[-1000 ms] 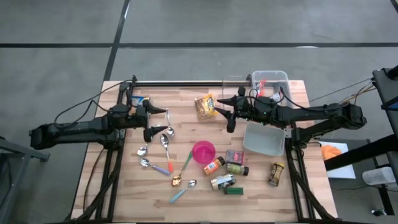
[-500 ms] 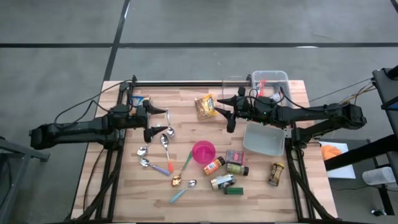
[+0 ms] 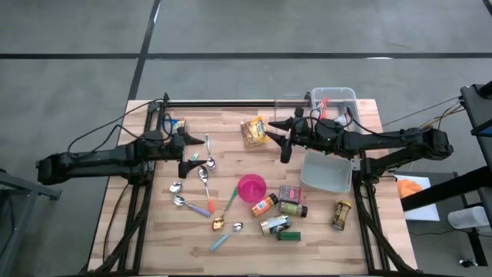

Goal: Pick & Place Food Item
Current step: Put the yellow noodle pack into the white bin

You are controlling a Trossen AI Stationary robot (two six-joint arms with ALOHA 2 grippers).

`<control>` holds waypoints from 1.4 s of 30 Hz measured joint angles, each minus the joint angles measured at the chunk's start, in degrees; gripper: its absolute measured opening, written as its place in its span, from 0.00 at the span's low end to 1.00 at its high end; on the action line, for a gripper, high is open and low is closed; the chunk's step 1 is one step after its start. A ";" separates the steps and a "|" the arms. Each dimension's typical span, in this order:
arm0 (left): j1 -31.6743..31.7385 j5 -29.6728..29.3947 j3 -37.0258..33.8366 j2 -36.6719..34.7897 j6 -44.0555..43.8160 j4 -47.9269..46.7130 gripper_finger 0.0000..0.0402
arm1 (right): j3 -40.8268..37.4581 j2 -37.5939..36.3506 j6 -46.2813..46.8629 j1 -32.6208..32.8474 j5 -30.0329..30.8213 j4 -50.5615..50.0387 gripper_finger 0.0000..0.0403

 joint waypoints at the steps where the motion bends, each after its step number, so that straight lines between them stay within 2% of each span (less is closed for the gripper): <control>1: 0.00 0.00 0.00 0.00 0.00 -0.37 0.98 | 0.00 0.00 1.89 -0.02 0.10 0.04 0.40; 5: 0.01 -0.01 0.00 0.00 0.00 -1.61 0.98 | 0.00 0.05 5.59 -0.17 0.26 -0.53 0.40; 10: 0.02 0.00 0.00 0.00 0.00 -2.98 0.98 | 0.35 2.00 5.59 -1.31 -0.33 -1.06 0.40; 14: 0.02 0.00 0.00 0.00 0.00 -3.46 0.98 | 4.58 6.24 5.08 -4.15 -0.20 -8.87 0.40; 18: 0.02 0.00 0.00 0.00 0.00 -3.61 0.98 | 12.62 12.90 4.95 -6.87 -0.31 -21.51 0.40; 31: 0.02 0.00 0.00 0.00 -0.02 -3.70 0.98 | 47.19 38.92 5.05 -13.02 -0.70 -58.46 0.40; 39: 0.02 0.00 0.00 0.00 -0.02 -3.73 0.98 | 62.18 52.35 -0.74 -13.79 -1.78 -67.45 0.40; 42: 0.01 -0.01 0.00 0.00 -0.02 -3.74 0.98 | 67.07 55.75 -3.27 -14.06 -1.78 -69.21 0.43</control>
